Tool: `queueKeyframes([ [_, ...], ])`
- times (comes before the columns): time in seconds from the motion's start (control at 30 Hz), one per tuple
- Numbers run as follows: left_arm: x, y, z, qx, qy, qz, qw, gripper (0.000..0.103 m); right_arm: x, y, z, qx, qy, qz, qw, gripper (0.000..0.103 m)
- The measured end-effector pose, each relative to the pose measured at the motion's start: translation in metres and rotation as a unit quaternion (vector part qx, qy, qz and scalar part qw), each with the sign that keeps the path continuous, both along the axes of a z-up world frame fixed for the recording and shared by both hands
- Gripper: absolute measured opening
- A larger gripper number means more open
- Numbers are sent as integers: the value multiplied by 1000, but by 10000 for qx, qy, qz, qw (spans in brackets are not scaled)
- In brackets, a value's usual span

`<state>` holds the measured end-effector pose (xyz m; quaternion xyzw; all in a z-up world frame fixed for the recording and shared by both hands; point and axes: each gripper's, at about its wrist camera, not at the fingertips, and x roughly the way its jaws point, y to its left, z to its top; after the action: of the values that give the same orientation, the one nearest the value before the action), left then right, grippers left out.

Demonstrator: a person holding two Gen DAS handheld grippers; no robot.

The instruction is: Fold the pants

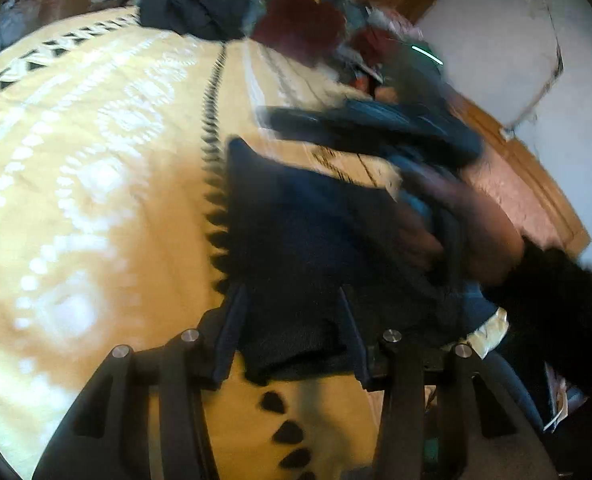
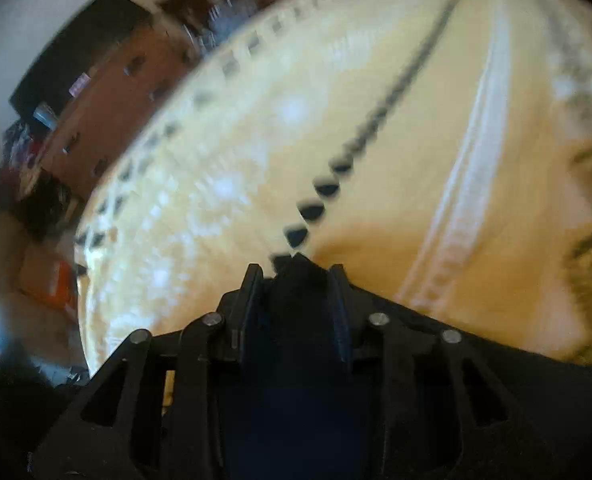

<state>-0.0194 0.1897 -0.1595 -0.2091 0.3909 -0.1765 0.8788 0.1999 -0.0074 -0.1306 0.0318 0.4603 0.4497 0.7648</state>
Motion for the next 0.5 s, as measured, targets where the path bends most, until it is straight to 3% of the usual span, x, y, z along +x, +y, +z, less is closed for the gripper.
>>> queueKeyframes([
  [0.07, -7, 18, 5, -108, -87, 216, 9997, 48, -39, -26, 13, 128, -331, -46, 9994, 35],
  [0.13, -11, 33, 7, -166, -127, 412, 9989, 48, -71, -38, 6, -20, -571, -78, 9983, 35],
  [0.2, -13, 47, 4, -185, -69, 606, 9980, 48, -110, -51, -26, -448, -541, -53, 9975, 35],
  [0.27, -12, 54, 4, -204, -22, 723, 9972, 48, -122, -58, -54, -715, -478, -79, 9963, 35],
  [0.3, -13, 56, 5, -222, -19, 766, 9968, 48, -133, -65, -54, -646, -728, -218, 9950, 35],
  [0.37, -16, 55, 12, -256, -101, 805, 9964, 48, -135, -63, -42, -906, -785, -384, 9920, 36],
  [0.4, -16, 55, 13, -243, -126, 811, 9963, 48, -139, -62, -33, -805, -891, -484, 9916, 37],
  [0.5, -11, 50, 15, -196, -116, 749, 9969, 48, -155, -46, -16, -723, -1450, -326, 9862, 37],
])
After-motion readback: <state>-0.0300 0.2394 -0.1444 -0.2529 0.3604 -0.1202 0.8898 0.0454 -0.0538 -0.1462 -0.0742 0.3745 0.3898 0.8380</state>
